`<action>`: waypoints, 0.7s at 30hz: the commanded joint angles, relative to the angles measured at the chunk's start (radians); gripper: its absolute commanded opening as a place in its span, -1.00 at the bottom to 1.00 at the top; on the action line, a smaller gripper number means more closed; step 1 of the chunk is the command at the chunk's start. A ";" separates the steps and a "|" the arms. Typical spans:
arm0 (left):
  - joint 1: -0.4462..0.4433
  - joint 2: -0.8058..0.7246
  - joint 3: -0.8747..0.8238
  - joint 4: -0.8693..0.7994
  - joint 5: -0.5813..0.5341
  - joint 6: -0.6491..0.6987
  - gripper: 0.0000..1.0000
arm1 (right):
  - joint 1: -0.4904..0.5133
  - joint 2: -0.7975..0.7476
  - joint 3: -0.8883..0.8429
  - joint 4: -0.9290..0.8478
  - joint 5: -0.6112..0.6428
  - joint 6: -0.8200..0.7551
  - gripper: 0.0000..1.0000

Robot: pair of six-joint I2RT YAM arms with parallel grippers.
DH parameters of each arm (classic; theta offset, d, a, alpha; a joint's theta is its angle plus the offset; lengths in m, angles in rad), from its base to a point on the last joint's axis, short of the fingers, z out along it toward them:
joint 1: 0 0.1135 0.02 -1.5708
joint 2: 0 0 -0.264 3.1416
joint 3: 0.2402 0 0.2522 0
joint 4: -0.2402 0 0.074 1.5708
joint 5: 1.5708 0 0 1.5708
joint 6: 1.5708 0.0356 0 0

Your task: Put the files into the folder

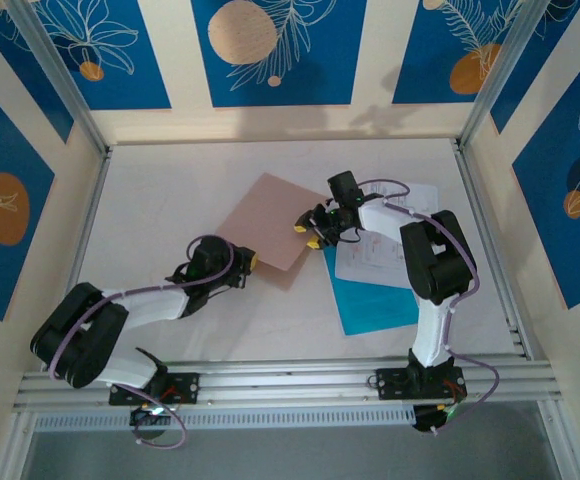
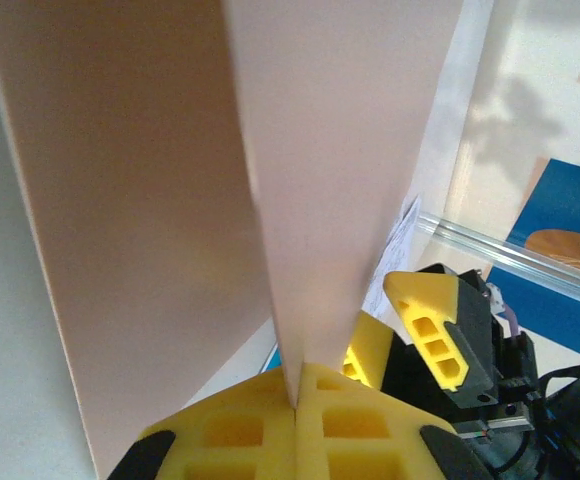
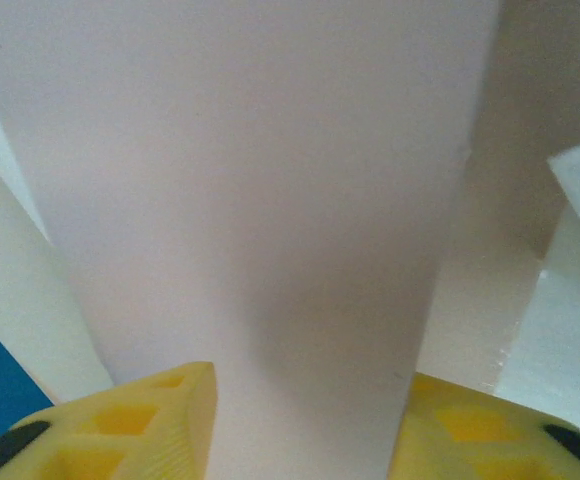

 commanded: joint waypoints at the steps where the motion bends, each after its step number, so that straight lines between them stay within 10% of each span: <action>1: -0.009 -0.030 -0.013 -0.008 -0.001 0.003 -1.00 | 0.000 0.029 0.050 0.014 -0.003 0.014 -0.24; 8: -0.005 -0.060 -0.007 -0.070 0.015 0.040 -1.00 | 0.004 0.032 0.057 -0.024 0.012 0.025 -0.96; 12: 0.000 -0.079 0.003 -0.120 0.027 0.068 -0.98 | 0.009 0.028 0.069 -0.039 0.019 0.031 -1.00; 17: 0.025 -0.120 0.111 -0.364 0.079 0.221 -0.19 | 0.012 0.024 0.107 -0.079 0.029 0.025 -1.00; 21: 0.034 -0.123 0.307 -0.669 0.098 0.481 -0.01 | 0.018 0.026 0.149 -0.131 0.043 0.015 -1.00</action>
